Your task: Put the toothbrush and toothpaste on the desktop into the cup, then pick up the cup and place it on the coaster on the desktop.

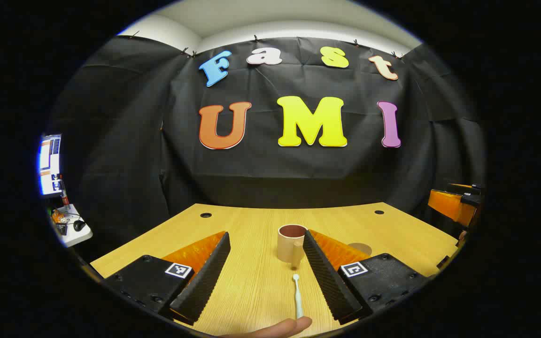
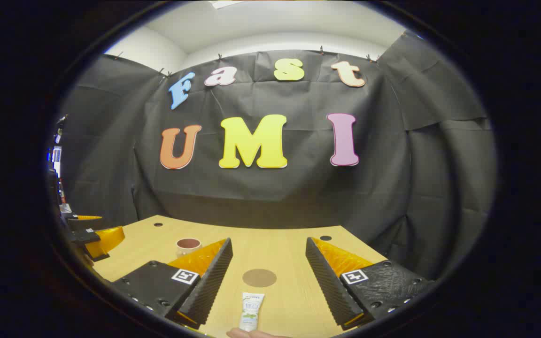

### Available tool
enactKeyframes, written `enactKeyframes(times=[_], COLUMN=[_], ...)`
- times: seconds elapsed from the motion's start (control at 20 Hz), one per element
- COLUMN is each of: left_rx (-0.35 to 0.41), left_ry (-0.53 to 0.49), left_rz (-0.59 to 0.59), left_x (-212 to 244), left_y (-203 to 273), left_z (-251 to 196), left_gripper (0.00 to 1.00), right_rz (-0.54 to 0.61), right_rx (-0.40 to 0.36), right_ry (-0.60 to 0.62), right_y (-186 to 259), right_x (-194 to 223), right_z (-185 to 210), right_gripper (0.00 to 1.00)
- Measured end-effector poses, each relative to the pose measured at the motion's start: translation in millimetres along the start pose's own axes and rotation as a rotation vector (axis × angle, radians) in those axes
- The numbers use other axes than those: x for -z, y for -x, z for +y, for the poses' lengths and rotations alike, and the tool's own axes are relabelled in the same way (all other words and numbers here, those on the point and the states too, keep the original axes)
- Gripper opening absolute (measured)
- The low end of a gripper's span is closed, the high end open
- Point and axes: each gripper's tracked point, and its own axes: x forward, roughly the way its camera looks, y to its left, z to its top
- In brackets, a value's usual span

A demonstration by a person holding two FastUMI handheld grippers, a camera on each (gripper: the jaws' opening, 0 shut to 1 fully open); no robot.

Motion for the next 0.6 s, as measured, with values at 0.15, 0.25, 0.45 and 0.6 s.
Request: enactKeyframes(times=[0.15,0.25,0.45,0.6], left_rx=[0.004,0.001,-0.018,-0.020], left_ry=[-0.033,-0.052,-0.021,-0.012], left_rz=[-0.021,-0.019,-0.014,0.005], left_x=[-8.0,-7.5,-4.1,4.4], left_y=[1.9,2.9,3.5,0.7], left_z=[-5.3,-6.0,-1.1,-1.6], left_gripper=[0.99,0.99,0.98,0.99], right_rz=[-0.008,-0.019,0.014,0.036], right_rx=[0.007,0.013,0.007,0.028], right_ry=[0.013,0.035,0.025,0.029], right_y=[2.1,1.7,-4.6,-11.6], right_x=[-0.3,0.5,11.1,22.1], right_z=[-3.9,-7.8,-14.6,-24.9], right_gripper=[0.94,0.95,0.94,0.95])
